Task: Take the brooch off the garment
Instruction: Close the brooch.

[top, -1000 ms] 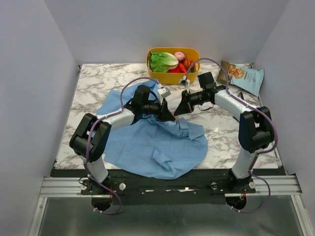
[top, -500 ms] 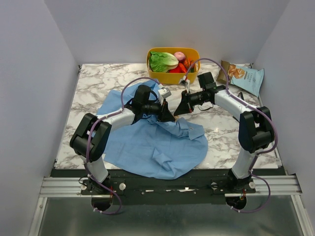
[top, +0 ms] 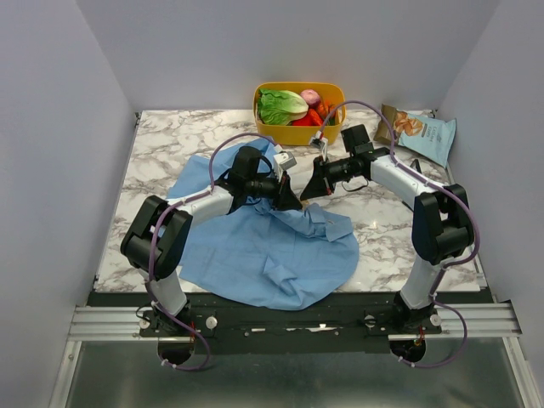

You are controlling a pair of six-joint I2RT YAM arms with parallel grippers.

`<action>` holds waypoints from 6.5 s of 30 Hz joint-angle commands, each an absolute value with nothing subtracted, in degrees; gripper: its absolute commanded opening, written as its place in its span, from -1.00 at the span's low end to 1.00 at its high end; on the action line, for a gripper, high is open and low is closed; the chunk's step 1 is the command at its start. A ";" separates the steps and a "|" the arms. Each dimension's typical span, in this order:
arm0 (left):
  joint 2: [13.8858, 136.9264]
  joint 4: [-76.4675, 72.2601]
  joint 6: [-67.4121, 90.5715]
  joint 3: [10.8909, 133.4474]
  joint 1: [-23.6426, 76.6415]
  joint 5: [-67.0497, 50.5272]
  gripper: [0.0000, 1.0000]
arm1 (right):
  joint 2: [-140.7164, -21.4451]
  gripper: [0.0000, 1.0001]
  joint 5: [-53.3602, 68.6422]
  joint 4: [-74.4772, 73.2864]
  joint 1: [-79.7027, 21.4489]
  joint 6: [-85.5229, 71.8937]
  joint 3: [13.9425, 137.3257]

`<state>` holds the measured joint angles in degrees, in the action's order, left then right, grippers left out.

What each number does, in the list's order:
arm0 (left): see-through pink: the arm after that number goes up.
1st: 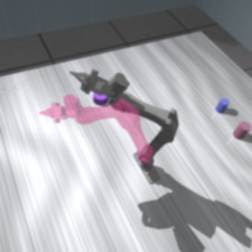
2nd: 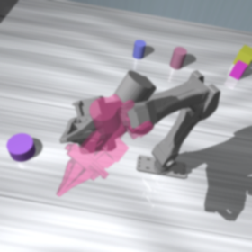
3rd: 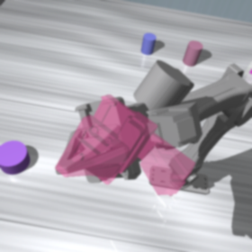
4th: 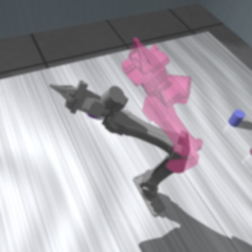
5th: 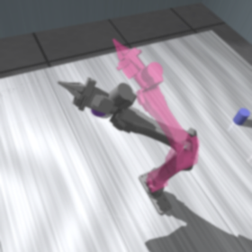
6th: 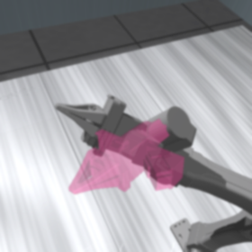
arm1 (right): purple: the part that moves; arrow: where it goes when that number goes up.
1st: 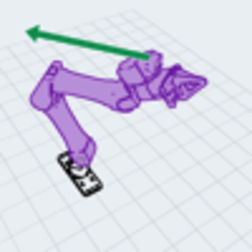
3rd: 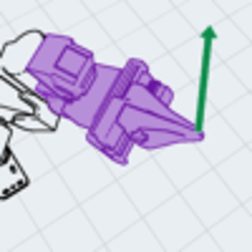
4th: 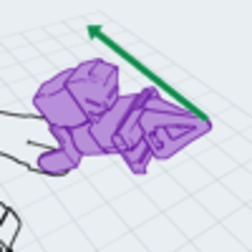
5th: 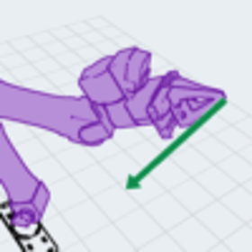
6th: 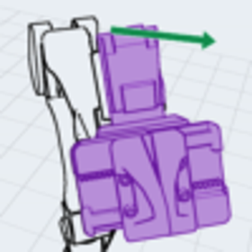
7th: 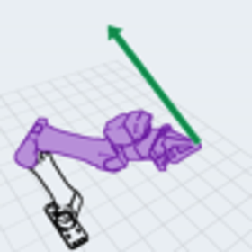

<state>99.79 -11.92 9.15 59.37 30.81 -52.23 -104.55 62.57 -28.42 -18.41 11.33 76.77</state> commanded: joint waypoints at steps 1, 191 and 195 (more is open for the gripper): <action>100.28 -9.85 7.91 60.47 33.40 -55.37 -0.67 | -103.01 -0.99 59.94 -23.47 -18.54 11.16 77.17; 103.01 -35.95 31.38 54.84 27.95 -59.06 -0.60 | -102.39 -0.99 61.96 -22.32 -18.54 10.02 76.29; 103.01 -34.64 30.24 55.02 28.12 -59.50 -0.76 | -102.22 -0.99 61.61 -21.97 -18.46 9.67 76.20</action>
